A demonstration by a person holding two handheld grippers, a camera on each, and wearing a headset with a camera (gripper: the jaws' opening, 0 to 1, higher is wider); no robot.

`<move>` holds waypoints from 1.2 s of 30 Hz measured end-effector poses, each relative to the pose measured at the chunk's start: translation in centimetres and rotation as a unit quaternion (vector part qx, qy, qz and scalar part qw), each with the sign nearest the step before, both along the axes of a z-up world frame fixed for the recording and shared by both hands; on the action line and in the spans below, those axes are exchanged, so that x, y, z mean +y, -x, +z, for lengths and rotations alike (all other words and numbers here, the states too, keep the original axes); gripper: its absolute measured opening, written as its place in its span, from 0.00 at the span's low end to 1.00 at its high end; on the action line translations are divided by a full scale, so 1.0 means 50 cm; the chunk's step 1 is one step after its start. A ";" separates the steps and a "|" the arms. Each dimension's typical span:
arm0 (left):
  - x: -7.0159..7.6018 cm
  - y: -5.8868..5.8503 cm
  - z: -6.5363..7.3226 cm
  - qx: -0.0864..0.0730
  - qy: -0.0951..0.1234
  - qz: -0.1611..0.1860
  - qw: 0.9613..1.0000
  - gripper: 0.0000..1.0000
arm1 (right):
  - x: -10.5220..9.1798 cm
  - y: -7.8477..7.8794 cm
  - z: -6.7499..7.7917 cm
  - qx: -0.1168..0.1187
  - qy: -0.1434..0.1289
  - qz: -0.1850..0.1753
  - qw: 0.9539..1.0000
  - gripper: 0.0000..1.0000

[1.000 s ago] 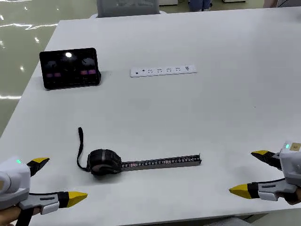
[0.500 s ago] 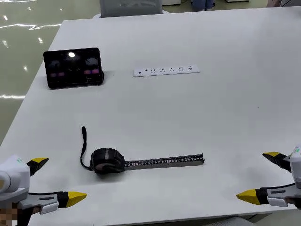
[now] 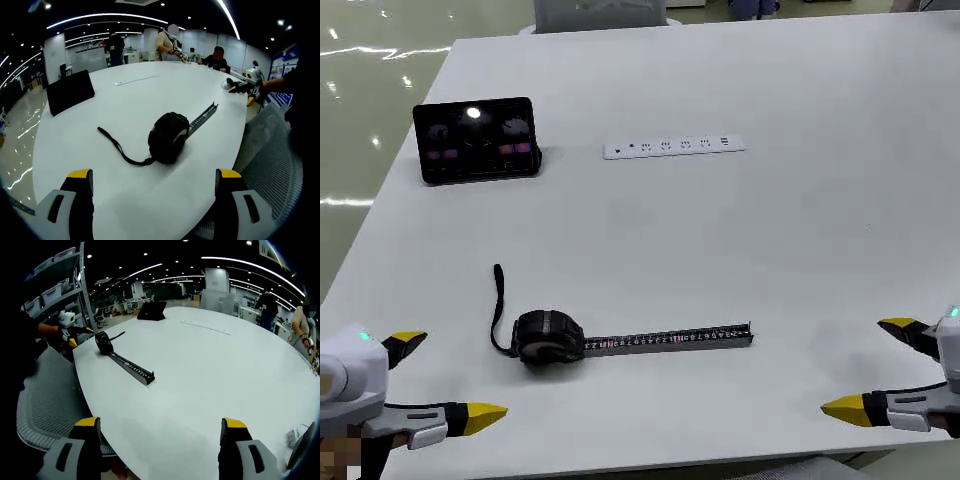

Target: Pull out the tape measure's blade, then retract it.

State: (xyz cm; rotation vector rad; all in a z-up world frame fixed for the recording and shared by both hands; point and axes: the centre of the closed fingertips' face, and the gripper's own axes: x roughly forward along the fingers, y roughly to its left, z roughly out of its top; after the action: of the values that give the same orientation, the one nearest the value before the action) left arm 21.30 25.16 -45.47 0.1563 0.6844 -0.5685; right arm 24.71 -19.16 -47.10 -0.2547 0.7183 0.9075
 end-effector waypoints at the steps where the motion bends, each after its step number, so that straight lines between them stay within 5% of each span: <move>1: -0.001 -0.001 0.000 -0.001 0.000 -0.001 1.000 0.99 | -0.001 -0.001 0.001 -0.004 0.002 0.002 1.000 0.99; 9: -0.029 0.006 -0.004 0.009 0.019 -0.014 1.000 0.99 | -0.011 0.005 -0.010 0.002 0.019 0.006 1.000 0.99; 13: -0.034 0.000 -0.003 -0.006 0.005 -0.018 1.000 0.99 | -0.016 0.000 -0.006 -0.002 0.022 0.001 1.000 0.99; 16: -0.041 -0.003 0.003 -0.007 0.017 -0.015 1.000 0.99 | -0.015 0.000 -0.006 0.005 0.019 0.000 1.000 0.99; 19: -0.048 -0.013 0.003 -0.008 0.013 -0.016 1.000 0.99 | -0.017 -0.009 -0.002 -0.008 0.028 0.001 1.000 0.99; 29: -0.077 -0.063 0.046 -0.020 0.025 0.012 0.999 0.99 | -0.005 -0.037 0.008 0.000 0.025 -0.007 1.000 0.94; 36: -0.099 -0.080 0.055 -0.031 0.018 0.018 0.999 0.99 | 0.011 -0.049 0.012 0.007 0.027 0.009 1.000 0.99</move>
State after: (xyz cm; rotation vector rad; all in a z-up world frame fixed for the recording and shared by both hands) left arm 25.29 20.22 -42.73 0.1279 0.6160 -0.5383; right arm 27.16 -18.61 -46.51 -0.3026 0.7560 0.9089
